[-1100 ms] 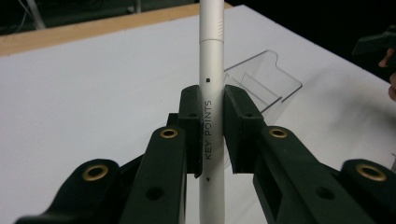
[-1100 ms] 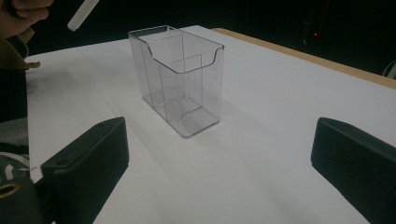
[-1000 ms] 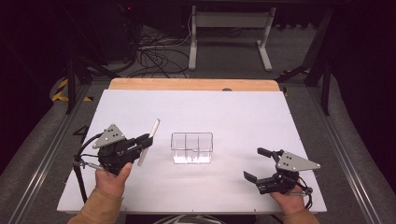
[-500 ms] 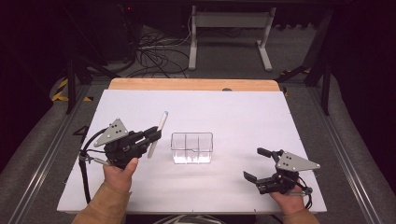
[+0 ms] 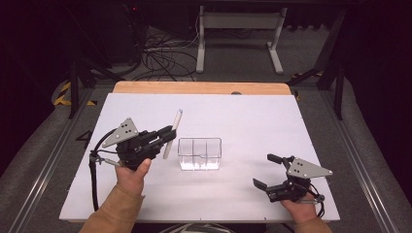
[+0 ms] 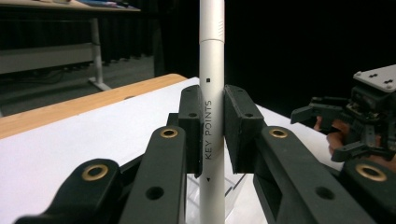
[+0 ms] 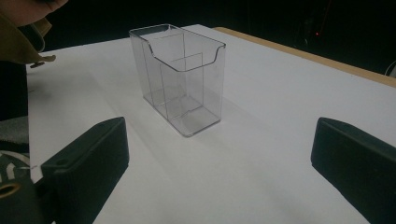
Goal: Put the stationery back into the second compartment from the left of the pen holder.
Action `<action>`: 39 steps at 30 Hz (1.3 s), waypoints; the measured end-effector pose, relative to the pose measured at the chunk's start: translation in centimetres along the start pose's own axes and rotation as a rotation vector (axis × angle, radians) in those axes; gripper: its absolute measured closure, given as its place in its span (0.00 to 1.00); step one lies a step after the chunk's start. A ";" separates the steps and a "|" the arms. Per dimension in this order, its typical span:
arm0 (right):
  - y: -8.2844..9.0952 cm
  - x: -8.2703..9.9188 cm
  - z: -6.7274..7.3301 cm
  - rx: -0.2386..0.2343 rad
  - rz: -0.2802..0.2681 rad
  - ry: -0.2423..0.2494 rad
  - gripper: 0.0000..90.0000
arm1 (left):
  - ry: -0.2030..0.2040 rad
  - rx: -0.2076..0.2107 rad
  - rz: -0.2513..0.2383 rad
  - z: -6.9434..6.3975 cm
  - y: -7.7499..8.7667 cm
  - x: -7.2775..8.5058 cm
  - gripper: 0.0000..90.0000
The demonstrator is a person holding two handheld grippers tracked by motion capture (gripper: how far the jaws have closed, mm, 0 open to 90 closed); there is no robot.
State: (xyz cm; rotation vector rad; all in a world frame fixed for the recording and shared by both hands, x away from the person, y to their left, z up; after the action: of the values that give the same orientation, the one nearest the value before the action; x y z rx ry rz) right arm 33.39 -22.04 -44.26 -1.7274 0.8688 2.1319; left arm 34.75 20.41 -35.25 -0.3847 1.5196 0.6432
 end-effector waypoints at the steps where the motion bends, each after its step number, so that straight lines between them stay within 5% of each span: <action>1: 0.0 0.0 0.0 0.000 0.001 0.001 0.05 | -0.006 0.002 -0.003 0.0 -0.2 -0.1 0.87; 13: 0.0 0.1 -0.1 -0.001 0.002 0.000 0.05 | -0.047 0.017 -0.041 -0.4 -3.0 -0.2 0.87; 39: -0.1 0.2 0.0 -0.009 0.004 0.002 0.05 | -0.032 0.071 -0.035 -0.9 -8.5 1.7 0.87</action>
State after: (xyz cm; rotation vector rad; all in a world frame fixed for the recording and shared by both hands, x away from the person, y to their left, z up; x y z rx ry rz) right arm 33.40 -22.03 -44.45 -1.7334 0.8653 2.1403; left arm 39.08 13.54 -38.28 -0.3454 1.4981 0.5638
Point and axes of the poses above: each handheld gripper's, and its own axes: y roughly backward along the jaws, x roughly out of its underside, z roughly to its left, the point moved 1 cm from there along -y, roughly forward along the jaws, and after that the axes turned 9 degrees about -y, right-handed, at the moved point
